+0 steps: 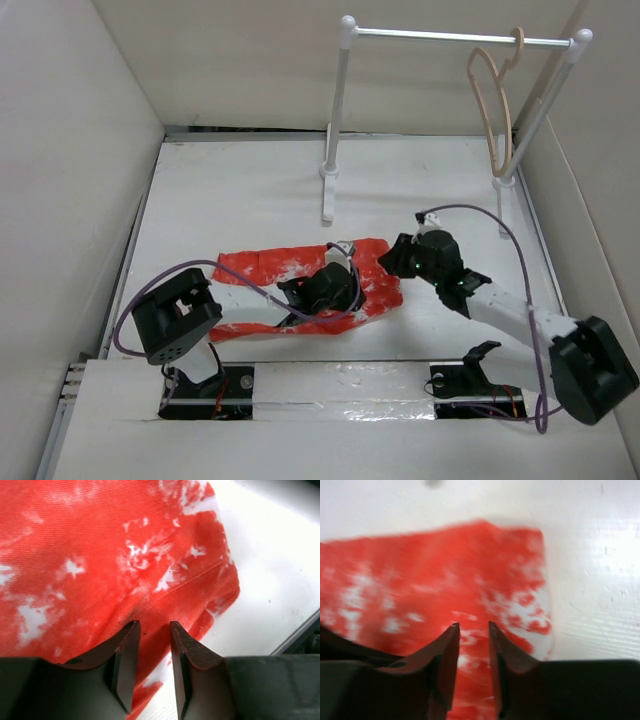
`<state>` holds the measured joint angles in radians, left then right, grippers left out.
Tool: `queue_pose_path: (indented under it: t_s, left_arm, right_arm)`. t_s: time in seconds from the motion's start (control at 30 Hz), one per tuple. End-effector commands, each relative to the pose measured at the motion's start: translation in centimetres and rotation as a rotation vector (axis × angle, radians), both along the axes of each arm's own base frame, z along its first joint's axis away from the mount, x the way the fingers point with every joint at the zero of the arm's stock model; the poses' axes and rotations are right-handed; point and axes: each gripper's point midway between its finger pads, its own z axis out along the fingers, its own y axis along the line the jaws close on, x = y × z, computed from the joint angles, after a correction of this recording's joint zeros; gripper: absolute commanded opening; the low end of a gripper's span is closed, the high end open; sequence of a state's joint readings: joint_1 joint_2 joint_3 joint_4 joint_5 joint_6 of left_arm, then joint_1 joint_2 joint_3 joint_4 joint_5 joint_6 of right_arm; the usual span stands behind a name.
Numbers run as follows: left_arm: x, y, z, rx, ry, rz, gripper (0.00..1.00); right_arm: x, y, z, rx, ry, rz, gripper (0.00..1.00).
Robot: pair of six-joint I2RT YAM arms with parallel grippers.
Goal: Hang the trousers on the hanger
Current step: Pick up the hanger from the clothesline.
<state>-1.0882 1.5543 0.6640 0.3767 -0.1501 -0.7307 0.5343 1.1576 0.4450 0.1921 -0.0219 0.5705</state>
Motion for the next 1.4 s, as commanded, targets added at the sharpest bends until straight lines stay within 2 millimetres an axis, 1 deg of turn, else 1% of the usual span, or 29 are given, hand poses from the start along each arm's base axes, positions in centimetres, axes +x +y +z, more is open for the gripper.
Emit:
queue_pose_path:
  t_s: [0.0, 0.03, 0.07, 0.1, 0.13, 0.17, 0.2, 0.23, 0.27, 0.3, 0.37, 0.4, 0.43, 0.47, 0.53, 0.6, 0.67, 0.7, 0.73, 0.8, 0.87, 0.97, 1.0, 1.03, 1.1, 1.2, 1.27, 1.3, 1.37]
  left_arm:
    - [0.0, -1.5, 3.9, -0.103, -0.067, -0.026, 0.27]
    - [0.0, -1.5, 4.6, -0.114, -0.083, -0.03, 0.24]
    - [0.2, -1.6, 5.5, -0.119, -0.107, -0.04, 0.21]
    - [-0.2, -1.7, 7.2, -0.144, -0.132, -0.058, 0.1]
    - [0.1, -1.9, 8.6, -0.161, -0.159, -0.063, 0.05]
    - [0.0, -1.6, 9.2, -0.146, -0.171, -0.069, 0.01]
    - [0.3, -1.1, 11.1, -0.153, -0.222, -0.068, 0.0]
    - [0.6, -0.8, 12.2, -0.151, -0.251, -0.062, 0.0]
    - [1.1, -0.4, 13.6, -0.137, -0.284, -0.043, 0.0]
    - [1.4, 0.2, 15.3, -0.129, -0.335, -0.042, 0.0]
    - [2.2, 1.0, 17.6, -0.102, -0.381, -0.025, 0.0]
    - [2.4, 1.4, 18.7, -0.098, -0.408, -0.017, 0.0]
    - [2.6, 1.7, 19.2, -0.077, -0.44, -0.027, 0.0]
    - [2.7, 2.0, 19.7, -0.069, -0.453, -0.017, 0.0]
    - [3.1, 3.1, 20.5, -0.083, -0.482, 0.028, 0.0]
    - [3.0, 3.9, 20.3, -0.106, -0.498, 0.038, 0.08]
    - [2.7, 4.5, 19.3, -0.102, -0.512, 0.032, 0.16]
    - [2.6, 5.0, 19.6, -0.113, -0.529, 0.034, 0.24]
    - [2.8, 5.4, 19.4, -0.109, -0.536, 0.042, 0.27]
    - [2.4, 6.0, 19.0, -0.11, -0.558, 0.024, 0.31]
    - [2.3, 6.5, 18.6, -0.123, -0.583, 0.018, 0.32]
    - [2.4, 6.7, 18.1, -0.135, -0.584, 0.009, 0.33]
    - [2.3, 6.7, 17.9, -0.134, -0.578, 0.006, 0.33]
    - [2.3, 6.6, 17.5, -0.13, -0.57, 0.004, 0.33]
    - [2.4, 6.6, 16.4, -0.108, -0.549, 0.004, 0.34]
    - [2.5, 6.6, 15.7, -0.081, -0.529, 0.011, 0.35]
    - [2.4, 6.4, 15.8, -0.09, -0.528, -0.001, 0.42]
    - [2.3, 6.3, 15.9, -0.098, -0.531, -0.002, 0.52]
    - [2.2, 6.2, 15.7, -0.104, -0.525, -0.012, 0.59]
  right_arm:
    - [1.0, 0.4, 11.0, 0.047, -0.222, 0.034, 0.41]
    - [0.8, -0.2, 12.3, 0.019, -0.25, 0.037, 0.44]
    - [1.3, -0.8, 16.5, 0.03, -0.33, 0.02, 0.43]
    - [1.7, -2.0, 18.8, 0.016, -0.376, -0.008, 0.37]
    - [1.8, -3.6, 20.5, -0.033, -0.412, -0.046, 0.14]
    - [2.3, -5.0, 22.4, -0.048, -0.439, -0.106, 0.02]
    - [2.6, -6.6, 26.9, -0.04, -0.511, -0.175, 0.0]
    - [3.5, -9.0, 28.2, -0.075, -0.525, -0.258, 0.0]
    - [3.8, -10.0, 29.9, -0.111, -0.57, -0.271, 0.0]
    - [3.8, -11.2, 33.2, -0.107, -0.633, -0.307, 0.0]
    - [5.4, -14.1, 34.3, -0.152, -0.615, -0.392, 0.0]
    - [5.8, -14.9, 35.1, -0.161, -0.619, -0.411, 0.09]
    - [6.0, -16.2, 37.1, -0.169, -0.649, -0.46, 0.38]
    - [7.1, -18.1, 36.7, -0.212, -0.628, -0.523, 0.5]
    - [7.8, -20.9, 37.4, -0.262, -0.611, -0.634, 0.71]
    - [9.6, -22.8, 36.2, -0.297, -0.57, -0.678, 0.75]
    - [11.3, -22.6, 35.6, -0.298, -0.574, -0.631, 0.79]
    - [12.0, -22.7, 35.1, -0.3, -0.557, -0.617, 0.8]
    - [13.6, -22.8, 33.0, -0.311, -0.497, -0.596, 0.8]
    - [14.8, -23.4, 31.8, -0.318, -0.461, -0.609, 0.8]
    - [16.1, -24.3, 29.7, -0.313, -0.408, -0.62, 0.76]
    - [17.1, -23.8, 27.8, -0.297, -0.396, -0.593, 0.57]
    - [17.2, -23.7, 26.9, -0.296, -0.385, -0.586, 0.43]
    - [17.5, -23.3, 26.9, -0.281, -0.398, -0.566, 0.2]
    - [17.7, -23.1, 26.7, -0.273, -0.403, -0.559, 0.03]
    - [17.9, -22.6, 28.3, -0.249, -0.465, -0.541, 0.0]
    - [17.6, -22.4, 30.1, -0.231, -0.518, -0.542, 0.0]
    - [17.0, -21.9, 31.5, -0.222, -0.558, -0.538, 0.0]
    - [16.4, -22.4, 33.2, -0.221, -0.603, -0.571, 0.0]
